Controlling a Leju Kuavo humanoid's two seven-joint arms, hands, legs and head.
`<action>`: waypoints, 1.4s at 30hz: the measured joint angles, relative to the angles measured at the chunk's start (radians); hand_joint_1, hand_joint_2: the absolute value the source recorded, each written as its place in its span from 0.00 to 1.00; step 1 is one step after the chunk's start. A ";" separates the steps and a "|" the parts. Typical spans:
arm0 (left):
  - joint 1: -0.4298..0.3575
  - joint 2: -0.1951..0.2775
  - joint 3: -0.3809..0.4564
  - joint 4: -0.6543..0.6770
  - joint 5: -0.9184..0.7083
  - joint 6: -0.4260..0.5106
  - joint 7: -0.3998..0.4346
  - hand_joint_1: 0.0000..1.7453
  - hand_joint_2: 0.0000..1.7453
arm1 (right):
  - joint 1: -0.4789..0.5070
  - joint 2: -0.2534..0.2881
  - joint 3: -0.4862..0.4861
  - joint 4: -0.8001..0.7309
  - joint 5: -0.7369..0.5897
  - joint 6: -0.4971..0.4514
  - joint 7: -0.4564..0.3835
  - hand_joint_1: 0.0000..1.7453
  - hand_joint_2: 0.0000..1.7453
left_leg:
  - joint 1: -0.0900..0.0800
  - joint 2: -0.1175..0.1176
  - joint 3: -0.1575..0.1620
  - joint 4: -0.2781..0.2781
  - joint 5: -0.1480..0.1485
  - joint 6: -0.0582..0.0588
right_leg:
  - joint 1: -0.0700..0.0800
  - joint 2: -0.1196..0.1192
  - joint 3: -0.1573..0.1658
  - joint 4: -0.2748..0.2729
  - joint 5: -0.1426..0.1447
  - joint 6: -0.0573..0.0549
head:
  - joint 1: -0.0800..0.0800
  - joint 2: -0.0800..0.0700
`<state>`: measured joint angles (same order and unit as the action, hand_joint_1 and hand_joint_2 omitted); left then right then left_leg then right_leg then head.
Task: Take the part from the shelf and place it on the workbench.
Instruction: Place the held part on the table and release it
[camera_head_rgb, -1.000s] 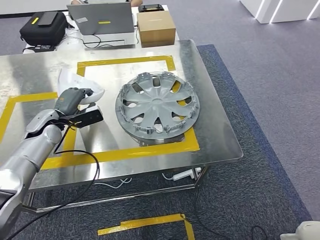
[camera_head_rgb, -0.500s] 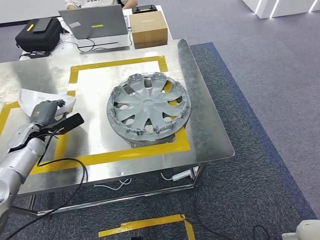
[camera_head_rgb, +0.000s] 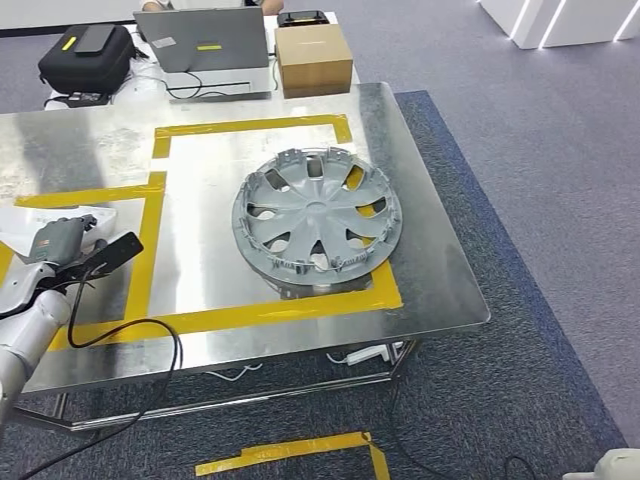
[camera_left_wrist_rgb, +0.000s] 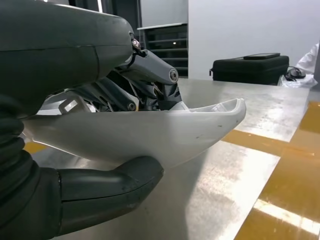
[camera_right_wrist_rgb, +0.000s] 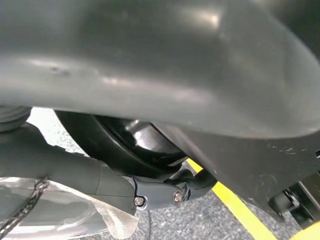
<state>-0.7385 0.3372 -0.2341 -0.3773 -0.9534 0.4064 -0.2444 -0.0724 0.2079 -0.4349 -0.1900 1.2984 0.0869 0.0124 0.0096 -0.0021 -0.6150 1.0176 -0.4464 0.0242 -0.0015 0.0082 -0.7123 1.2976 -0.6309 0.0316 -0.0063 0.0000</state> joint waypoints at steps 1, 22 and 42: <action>0.002 0.000 0.000 0.001 -0.003 0.000 0.003 1.00 1.00 | -0.002 0.000 0.000 0.000 0.000 0.000 0.000 0.00 0.00 | -0.001 0.000 0.001 0.000 0.000 0.000 | 0.000 0.000 -0.003 0.000 0.015 -0.002 | 0.000 0.000; 0.029 -0.002 0.057 0.003 -0.064 0.053 -0.048 0.00 0.00 | 0.011 0.003 0.000 0.000 0.008 0.000 0.003 0.00 0.00 | 0.007 -0.002 0.010 0.008 -0.007 -0.048 | -0.001 0.004 0.143 -0.297 0.142 -0.024 | -0.008 0.000; 0.037 -0.039 0.120 0.002 -0.063 0.053 -0.139 0.00 0.00 | 0.008 0.004 0.000 0.001 0.014 0.002 0.002 0.00 0.00 | -0.002 -0.001 -0.019 0.061 -0.048 -0.039 | -0.002 0.002 0.126 -0.300 0.167 -0.044 | -0.007 0.000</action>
<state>-0.7016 0.2979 -0.1145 -0.3755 -1.0161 0.4590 -0.3835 -0.0643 0.2122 -0.4349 -0.1892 1.3128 0.0889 0.0148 0.0074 -0.0031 -0.6337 1.0785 -0.4943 -0.0151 -0.0035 0.0100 -0.5860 0.9977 -0.4635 -0.0123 -0.0132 0.0000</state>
